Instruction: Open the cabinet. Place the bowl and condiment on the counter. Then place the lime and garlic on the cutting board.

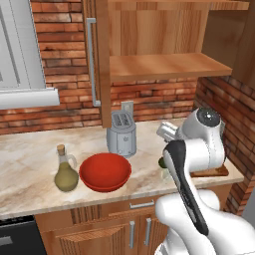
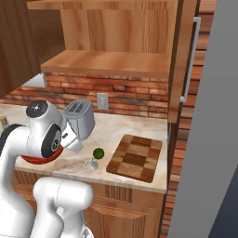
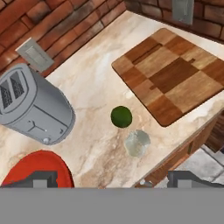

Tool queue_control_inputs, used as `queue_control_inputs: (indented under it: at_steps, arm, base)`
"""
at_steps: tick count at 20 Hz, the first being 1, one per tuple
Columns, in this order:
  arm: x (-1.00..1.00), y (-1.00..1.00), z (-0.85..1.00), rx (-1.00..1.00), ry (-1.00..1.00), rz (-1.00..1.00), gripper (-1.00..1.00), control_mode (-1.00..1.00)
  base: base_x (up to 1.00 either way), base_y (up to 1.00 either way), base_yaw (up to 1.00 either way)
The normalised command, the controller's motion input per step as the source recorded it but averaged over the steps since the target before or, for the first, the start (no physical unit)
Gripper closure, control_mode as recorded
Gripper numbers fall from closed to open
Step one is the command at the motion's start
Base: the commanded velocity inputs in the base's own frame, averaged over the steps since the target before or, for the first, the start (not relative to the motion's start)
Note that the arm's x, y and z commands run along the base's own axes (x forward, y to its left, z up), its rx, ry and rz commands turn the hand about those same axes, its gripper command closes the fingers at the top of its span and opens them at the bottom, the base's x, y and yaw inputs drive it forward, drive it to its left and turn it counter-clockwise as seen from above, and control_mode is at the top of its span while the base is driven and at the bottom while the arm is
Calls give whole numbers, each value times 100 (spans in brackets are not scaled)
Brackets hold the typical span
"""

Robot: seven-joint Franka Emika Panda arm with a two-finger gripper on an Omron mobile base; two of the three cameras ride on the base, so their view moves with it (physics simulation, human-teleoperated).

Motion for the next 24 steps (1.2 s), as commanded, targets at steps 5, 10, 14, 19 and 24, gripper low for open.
queue_control_inputs:
  at_steps: [5,10,14,19,24]
  arm:
    - [-8,-2,0,-1,32,14,-100,-100]
    - [-12,0,4,0,28,8,-100,-100]
    - [-28,0,0,0,4,4,-100,-100]
    - [-41,-6,-15,0,-5,3,-100,-100]
    - [-32,-10,-20,0,-9,1,-100,-100]
  base:
    - [0,0,0]
    - [0,0,0]
    - [0,0,0]
    - [0,0,0]
    - [0,0,0]
